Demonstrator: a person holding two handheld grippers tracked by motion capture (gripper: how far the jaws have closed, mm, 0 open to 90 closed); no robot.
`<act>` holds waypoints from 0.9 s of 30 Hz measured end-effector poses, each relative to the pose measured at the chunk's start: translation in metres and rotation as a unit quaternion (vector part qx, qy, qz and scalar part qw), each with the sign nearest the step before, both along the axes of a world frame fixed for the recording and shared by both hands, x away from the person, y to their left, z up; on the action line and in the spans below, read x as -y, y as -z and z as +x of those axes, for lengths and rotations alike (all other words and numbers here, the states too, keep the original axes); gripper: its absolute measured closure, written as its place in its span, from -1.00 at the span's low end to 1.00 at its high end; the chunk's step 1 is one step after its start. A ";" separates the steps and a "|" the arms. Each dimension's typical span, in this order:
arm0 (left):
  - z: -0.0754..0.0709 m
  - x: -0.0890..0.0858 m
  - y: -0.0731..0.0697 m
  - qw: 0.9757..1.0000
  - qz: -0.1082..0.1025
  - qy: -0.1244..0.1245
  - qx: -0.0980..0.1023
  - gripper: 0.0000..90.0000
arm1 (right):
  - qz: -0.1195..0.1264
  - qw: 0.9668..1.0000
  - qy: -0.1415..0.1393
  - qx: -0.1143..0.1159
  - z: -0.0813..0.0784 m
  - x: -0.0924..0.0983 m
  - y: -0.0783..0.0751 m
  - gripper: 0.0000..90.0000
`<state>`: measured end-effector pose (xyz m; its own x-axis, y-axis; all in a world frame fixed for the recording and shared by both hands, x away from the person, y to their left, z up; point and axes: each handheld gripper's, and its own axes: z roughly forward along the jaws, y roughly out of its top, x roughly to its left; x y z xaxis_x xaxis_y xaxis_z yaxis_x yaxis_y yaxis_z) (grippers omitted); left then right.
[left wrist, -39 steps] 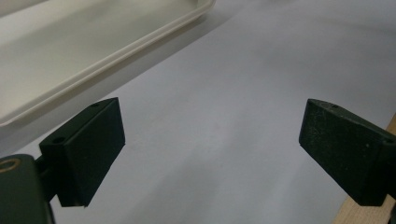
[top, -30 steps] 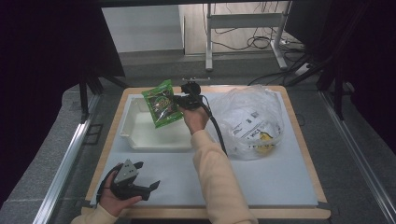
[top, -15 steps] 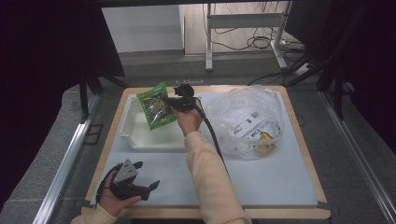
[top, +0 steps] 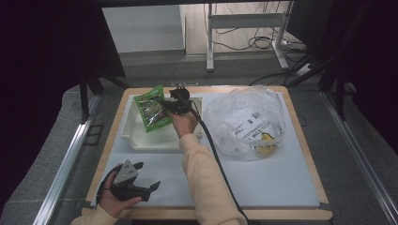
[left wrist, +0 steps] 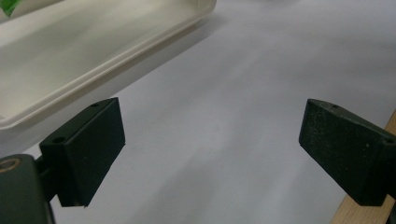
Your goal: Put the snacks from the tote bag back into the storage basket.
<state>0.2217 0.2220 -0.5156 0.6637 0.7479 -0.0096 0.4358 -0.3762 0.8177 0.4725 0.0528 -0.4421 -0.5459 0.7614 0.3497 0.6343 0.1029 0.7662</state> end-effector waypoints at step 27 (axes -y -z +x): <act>0.000 -0.001 -0.001 1.000 0.002 -0.003 0.006 -0.85 | -0.011 0.999 0.033 -0.031 -0.008 -0.027 0.033 0.99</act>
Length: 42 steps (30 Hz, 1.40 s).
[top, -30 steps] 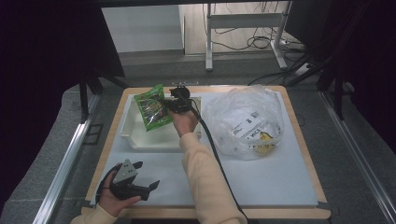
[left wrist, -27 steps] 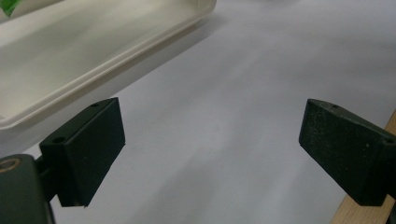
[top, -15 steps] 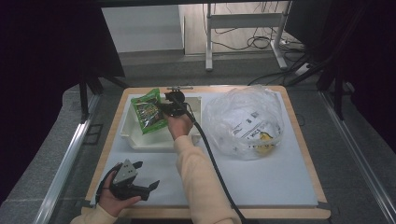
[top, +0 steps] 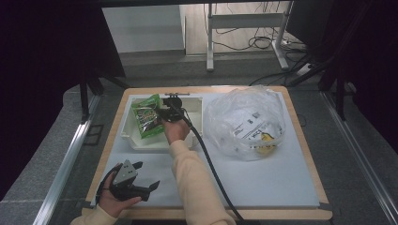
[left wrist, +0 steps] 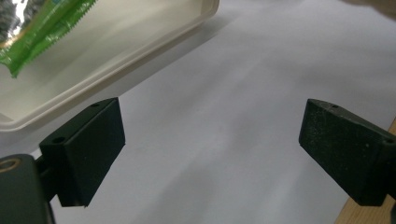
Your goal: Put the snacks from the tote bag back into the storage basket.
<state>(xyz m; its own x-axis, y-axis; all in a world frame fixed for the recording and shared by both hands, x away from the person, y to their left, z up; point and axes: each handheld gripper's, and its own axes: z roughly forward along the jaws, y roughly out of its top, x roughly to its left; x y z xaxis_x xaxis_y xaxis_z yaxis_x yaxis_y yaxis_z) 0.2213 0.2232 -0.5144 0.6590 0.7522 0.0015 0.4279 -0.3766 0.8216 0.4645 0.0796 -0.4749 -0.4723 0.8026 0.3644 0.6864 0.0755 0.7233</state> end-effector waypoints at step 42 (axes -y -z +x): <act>0.004 -0.003 0.003 1.000 0.009 -0.017 0.003 -0.85 | -0.048 0.987 -0.128 0.086 -0.042 0.051 -0.039 -0.32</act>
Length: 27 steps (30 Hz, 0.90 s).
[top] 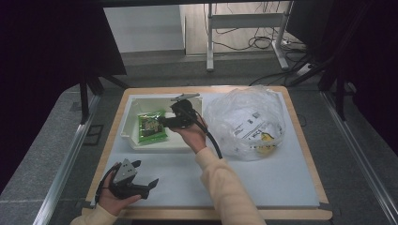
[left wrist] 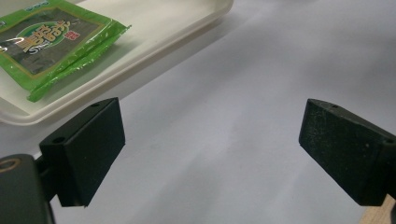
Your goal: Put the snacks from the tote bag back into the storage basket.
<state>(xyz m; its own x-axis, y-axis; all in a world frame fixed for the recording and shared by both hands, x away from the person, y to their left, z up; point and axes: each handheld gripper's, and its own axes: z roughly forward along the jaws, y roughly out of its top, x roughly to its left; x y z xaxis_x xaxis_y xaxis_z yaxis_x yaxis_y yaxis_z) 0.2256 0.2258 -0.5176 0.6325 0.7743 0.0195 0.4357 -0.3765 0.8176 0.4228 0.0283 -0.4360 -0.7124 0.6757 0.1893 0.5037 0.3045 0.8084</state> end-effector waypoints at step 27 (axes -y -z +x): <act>0.017 0.013 0.014 0.999 0.014 -0.032 -0.021 -0.85 | 0.007 0.999 -0.017 0.049 -0.107 0.203 0.023 -0.36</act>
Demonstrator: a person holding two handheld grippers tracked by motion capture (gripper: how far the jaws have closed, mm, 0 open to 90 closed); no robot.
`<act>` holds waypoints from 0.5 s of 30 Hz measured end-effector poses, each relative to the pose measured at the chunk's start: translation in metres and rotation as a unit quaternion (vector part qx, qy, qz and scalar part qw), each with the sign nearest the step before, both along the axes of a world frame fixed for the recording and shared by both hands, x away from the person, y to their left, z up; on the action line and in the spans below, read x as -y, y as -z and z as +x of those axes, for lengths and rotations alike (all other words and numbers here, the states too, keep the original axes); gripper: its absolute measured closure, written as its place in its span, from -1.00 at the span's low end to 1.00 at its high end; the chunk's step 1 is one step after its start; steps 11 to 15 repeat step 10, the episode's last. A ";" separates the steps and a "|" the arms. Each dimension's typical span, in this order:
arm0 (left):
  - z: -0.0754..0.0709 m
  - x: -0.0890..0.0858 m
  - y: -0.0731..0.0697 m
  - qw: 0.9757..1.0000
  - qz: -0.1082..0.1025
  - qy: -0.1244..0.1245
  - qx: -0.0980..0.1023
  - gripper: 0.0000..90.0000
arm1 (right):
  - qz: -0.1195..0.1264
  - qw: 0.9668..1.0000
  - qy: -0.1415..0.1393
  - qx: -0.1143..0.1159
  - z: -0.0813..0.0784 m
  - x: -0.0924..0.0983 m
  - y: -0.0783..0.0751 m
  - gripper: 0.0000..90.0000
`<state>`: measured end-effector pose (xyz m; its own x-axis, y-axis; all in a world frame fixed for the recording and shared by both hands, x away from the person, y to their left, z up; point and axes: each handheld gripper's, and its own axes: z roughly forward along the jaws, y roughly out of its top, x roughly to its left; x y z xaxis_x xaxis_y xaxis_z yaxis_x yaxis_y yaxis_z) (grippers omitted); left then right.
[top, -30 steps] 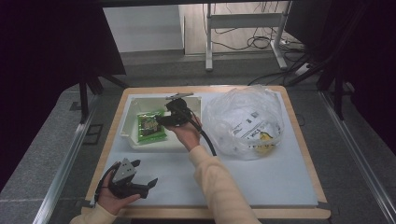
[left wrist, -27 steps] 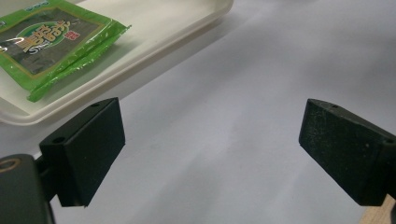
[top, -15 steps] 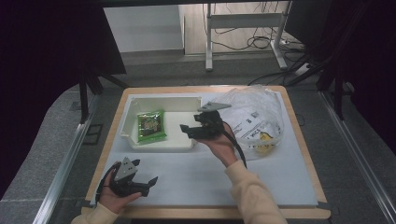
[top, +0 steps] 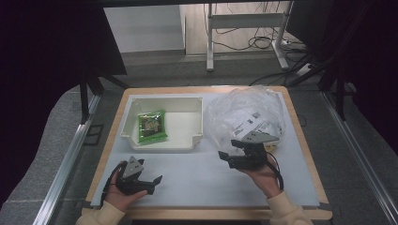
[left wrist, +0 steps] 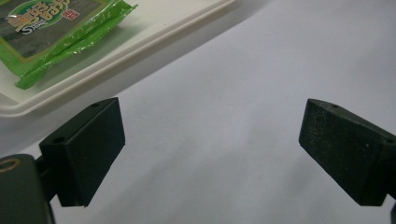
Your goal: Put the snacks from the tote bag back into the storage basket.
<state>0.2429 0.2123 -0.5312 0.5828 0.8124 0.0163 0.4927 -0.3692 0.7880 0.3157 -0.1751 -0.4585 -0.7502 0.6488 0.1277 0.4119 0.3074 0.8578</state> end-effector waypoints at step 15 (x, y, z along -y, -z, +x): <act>0.002 0.001 -0.001 1.000 0.001 0.007 0.005 -0.85 | -0.001 1.000 0.015 -0.011 0.000 0.013 0.019 -0.41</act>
